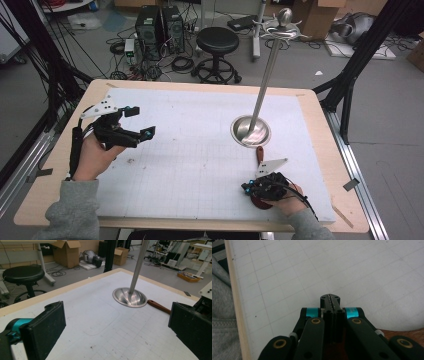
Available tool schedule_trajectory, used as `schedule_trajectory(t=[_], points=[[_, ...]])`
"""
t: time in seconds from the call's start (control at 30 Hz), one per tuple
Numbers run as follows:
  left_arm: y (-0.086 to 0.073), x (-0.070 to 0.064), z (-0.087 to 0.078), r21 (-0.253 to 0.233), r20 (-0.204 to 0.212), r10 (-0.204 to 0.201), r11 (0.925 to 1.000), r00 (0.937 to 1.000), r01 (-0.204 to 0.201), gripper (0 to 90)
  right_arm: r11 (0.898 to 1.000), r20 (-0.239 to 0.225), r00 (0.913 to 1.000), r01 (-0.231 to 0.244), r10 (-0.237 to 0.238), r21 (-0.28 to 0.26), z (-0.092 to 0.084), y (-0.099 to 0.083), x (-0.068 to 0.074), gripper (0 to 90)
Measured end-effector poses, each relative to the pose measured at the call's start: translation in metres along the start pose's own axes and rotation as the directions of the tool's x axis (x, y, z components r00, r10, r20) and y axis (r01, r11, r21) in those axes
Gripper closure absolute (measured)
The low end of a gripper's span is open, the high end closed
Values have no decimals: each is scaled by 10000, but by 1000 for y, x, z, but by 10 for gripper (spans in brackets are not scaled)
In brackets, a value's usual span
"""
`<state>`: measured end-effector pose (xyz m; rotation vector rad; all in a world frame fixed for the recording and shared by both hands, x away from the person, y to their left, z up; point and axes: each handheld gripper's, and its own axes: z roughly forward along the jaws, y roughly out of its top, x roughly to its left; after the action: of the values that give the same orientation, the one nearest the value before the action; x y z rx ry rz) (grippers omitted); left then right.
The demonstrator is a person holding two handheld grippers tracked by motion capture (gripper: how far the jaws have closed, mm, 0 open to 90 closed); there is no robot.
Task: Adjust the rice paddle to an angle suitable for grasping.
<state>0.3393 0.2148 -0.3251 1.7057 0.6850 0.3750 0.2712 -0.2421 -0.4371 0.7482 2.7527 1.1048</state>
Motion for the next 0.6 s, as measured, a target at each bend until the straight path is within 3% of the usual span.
schedule_trajectory(t=[0.37, 0.47, 0.6], points=[[0, -1, 1, 106, 9, 39, 9999, 10000, -39, 17, 9999, -102, 9999, 122, -121, 16, -3, -1, -1, 900], [0, -2, 2, 93, 20, 41, 9999, 10000, -42, 17, 9976, -131, 9998, 141, -150, -684, -12, 3, -3, 900], [0, -3, 0, 110, -23, 92, 9999, 10000, -92, 17, 9896, 513, 9987, 35, 40, -1441, -26, 5, -12, 900]])
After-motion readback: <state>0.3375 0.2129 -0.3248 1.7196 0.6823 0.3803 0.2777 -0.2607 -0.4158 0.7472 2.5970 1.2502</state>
